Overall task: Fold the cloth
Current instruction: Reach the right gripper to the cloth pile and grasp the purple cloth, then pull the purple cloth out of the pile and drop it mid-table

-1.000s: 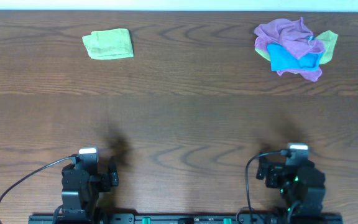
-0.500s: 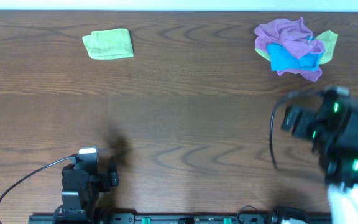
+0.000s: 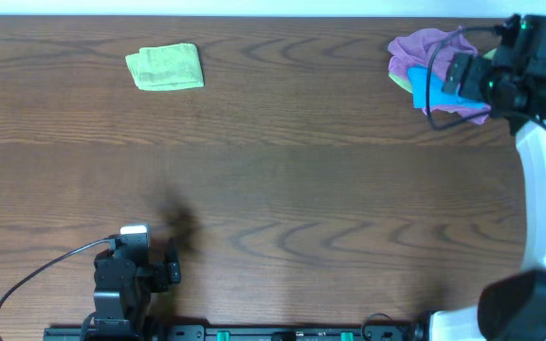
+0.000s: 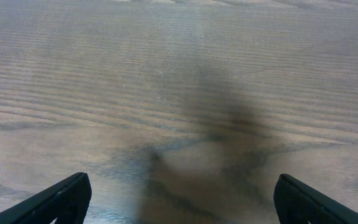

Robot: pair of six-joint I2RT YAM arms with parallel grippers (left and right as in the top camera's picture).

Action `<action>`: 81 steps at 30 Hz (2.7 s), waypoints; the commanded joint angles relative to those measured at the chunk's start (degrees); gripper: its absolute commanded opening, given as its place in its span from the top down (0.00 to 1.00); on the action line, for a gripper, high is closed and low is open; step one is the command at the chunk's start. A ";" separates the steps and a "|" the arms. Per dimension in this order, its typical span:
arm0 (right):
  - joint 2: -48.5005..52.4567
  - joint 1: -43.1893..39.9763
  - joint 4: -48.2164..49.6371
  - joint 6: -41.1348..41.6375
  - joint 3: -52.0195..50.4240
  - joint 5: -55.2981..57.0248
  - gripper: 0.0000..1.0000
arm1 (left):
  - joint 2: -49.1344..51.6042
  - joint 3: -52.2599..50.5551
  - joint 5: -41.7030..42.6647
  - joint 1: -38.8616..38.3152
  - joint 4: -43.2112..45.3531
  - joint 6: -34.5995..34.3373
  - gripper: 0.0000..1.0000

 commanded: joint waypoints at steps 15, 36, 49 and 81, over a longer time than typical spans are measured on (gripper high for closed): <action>10.49 -1.11 15.13 -0.37 1.64 0.59 0.01 | -0.42 -1.42 -0.50 0.13 -0.87 1.01 0.05; 24.98 -1.36 24.94 -0.13 1.64 -2.10 0.06 | -0.42 -1.42 -0.50 0.13 -0.87 1.01 0.05; 27.54 -1.36 25.57 -0.17 1.64 -1.90 0.43 | -0.42 -1.42 -0.50 0.13 -0.87 1.01 0.05; 8.04 3.89 12.66 -5.79 1.64 -3.78 0.99 | -0.42 -1.42 -0.50 0.13 -0.87 1.01 0.05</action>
